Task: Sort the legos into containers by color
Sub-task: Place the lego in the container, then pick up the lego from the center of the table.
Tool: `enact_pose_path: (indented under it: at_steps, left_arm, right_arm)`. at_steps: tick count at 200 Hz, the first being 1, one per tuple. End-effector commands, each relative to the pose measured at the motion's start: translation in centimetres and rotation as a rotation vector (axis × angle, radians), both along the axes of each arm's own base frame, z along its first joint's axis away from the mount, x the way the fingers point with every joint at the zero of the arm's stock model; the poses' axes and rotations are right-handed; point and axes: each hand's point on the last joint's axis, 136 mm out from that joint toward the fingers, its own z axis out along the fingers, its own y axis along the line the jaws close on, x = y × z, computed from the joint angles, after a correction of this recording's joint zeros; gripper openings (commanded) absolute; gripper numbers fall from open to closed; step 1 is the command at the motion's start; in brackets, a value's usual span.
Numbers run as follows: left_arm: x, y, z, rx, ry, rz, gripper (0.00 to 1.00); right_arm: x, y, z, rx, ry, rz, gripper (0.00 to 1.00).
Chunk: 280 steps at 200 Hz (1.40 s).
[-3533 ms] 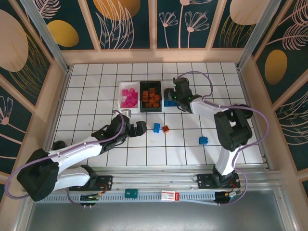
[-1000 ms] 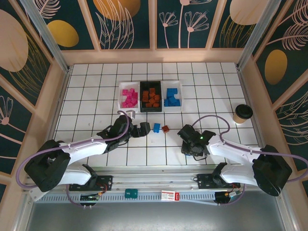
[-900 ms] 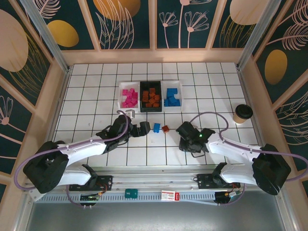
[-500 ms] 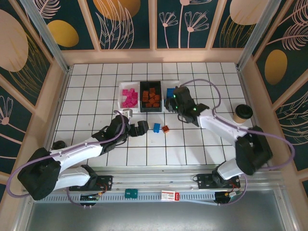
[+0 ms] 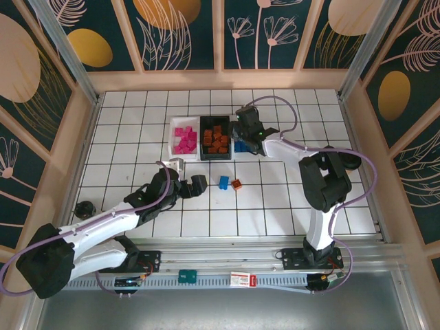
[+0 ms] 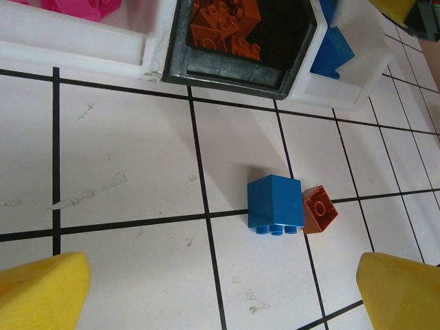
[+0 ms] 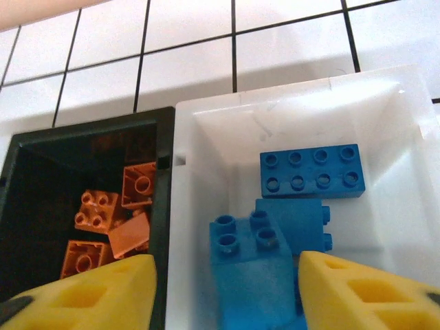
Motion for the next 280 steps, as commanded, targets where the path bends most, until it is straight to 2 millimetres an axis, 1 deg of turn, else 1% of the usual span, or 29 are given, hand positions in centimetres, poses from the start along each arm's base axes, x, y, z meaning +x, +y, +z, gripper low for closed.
enact_pose_path:
  at_steps: [1, 23, 36, 45, 47, 49, 65, 80, 100, 107, 119, 134, 154, 176, 190, 197, 198, 200, 209, 229, 250, 267, 280]
  left_arm:
    - [-0.1, 0.2, -0.4, 0.026, 0.0, -0.003, 0.99]
    - [0.2, -0.3, -0.3, 0.038, 0.001, -0.021, 0.99]
    - [0.5, -1.0, -0.2, 0.034, -0.001, -0.042, 0.99]
    - [0.7, -1.5, -0.2, 0.029, 0.001, -0.055, 0.99]
    - [0.8, -1.6, -0.2, 0.029, 0.0, -0.058, 0.98]
    - [0.8, -1.7, -0.2, 0.029, 0.0, -0.059, 0.98]
    - [1.2, -2.6, -0.5, 0.042, -0.001, -0.08, 0.98]
    - [1.6, -3.8, -1.0, 0.076, 0.005, -0.105, 0.97]
    - [2.1, -5.1, -2.0, 0.103, 0.02, -0.125, 0.97]
    - [2.2, -5.5, -2.6, 0.11, 0.03, -0.137, 0.95]
    - [2.5, -6.5, -3.0, 0.114, 0.036, -0.158, 0.92]
    - [3.0, -7.7, -3.6, 0.127, 0.043, -0.184, 0.88]
    - [3.7, -9.0, -4.5, 0.162, 0.05, -0.201, 0.81]
    - [4.2, -9.9, -5.6, 0.178, 0.066, -0.221, 0.74]
    - [4.3, -10.3, -6.0, 0.18, 0.071, -0.228, 0.74]
    - [4.4, -10.6, -5.7, 0.173, 0.064, -0.234, 0.73]
    - [4.3, -10.5, -6.3, 0.181, 0.074, -0.236, 0.74]
    - [4.3, -10.5, -6.8, 0.189, 0.083, -0.236, 0.73]
    - [4.3, -10.7, -7.4, 0.195, 0.094, -0.242, 0.73]
    - [4.3, -11.3, -8.4, 0.194, 0.115, -0.254, 0.62]
    - [4.2, -11.0, -9.2, 0.206, 0.129, -0.242, 0.51]
    - [4.0, -10.2, -9.2, 0.219, 0.129, -0.218, 0.44]
    - [3.9, -9.9, -8.7, 0.215, 0.122, -0.214, 0.36]
  right_arm:
    - [0.5, -0.3, 4.1, 0.05, -0.104, -0.022, 0.64]
    - [-1.2, -0.9, 6.9, 0.099, -0.159, -0.012, 0.66]
    - [-3.0, -0.8, 8.0, 0.127, -0.184, 0.012, 0.67]
    - [-4.4, -0.7, 8.4, 0.148, -0.195, 0.03, 0.67]
    - [-4.8, -0.7, 8.2, 0.15, -0.192, 0.035, 0.67]
    - [-5.1, -0.6, 8.5, 0.157, -0.199, 0.042, 0.67]
    - [-7.8, -0.4, 8.1, 0.185, -0.194, 0.076, 0.68]
    - [-10.6, 0.1, 6.6, 0.207, -0.162, 0.132, 0.68]
    - [-14.0, 0.6, 3.1, 0.171, -0.08, 0.185, 0.68]
    - [-15.0, 0.4, 1.6, 0.146, -0.049, 0.181, 0.68]
    - [-16.5, 0.0, -0.2, 0.125, -0.012, 0.178, 0.68]
    - [-18.0, -0.9, -1.7, 0.134, 0.011, 0.169, 0.68]
    - [-19.2, -2.3, -2.4, 0.151, 0.02, 0.145, 0.67]
    - [-20.2, -3.8, -2.1, 0.169, 0.008, 0.118, 0.67]
    - [-20.6, -4.6, -1.8, 0.167, -0.004, 0.102, 0.68]
    - [-20.8, -5.1, -1.7, 0.167, -0.009, 0.092, 0.68]
    - [-20.8, -5.1, -1.7, 0.166, -0.009, 0.092, 0.68]
    - [-20.9, -5.2, -1.7, 0.165, -0.009, 0.09, 0.68]
    - [-21.1, -5.6, -1.6, 0.169, -0.012, 0.085, 0.67]
    - [-21.6, -6.1, -1.8, 0.187, -0.011, 0.074, 0.68]
    - [-21.9, -6.4, -2.2, 0.192, -0.001, 0.066, 0.68]
    - [-22.0, -6.6, -2.3, 0.194, -0.002, 0.059, 0.68]
    - [-22.1, -6.7, -2.3, 0.197, -0.008, 0.054, 0.68]
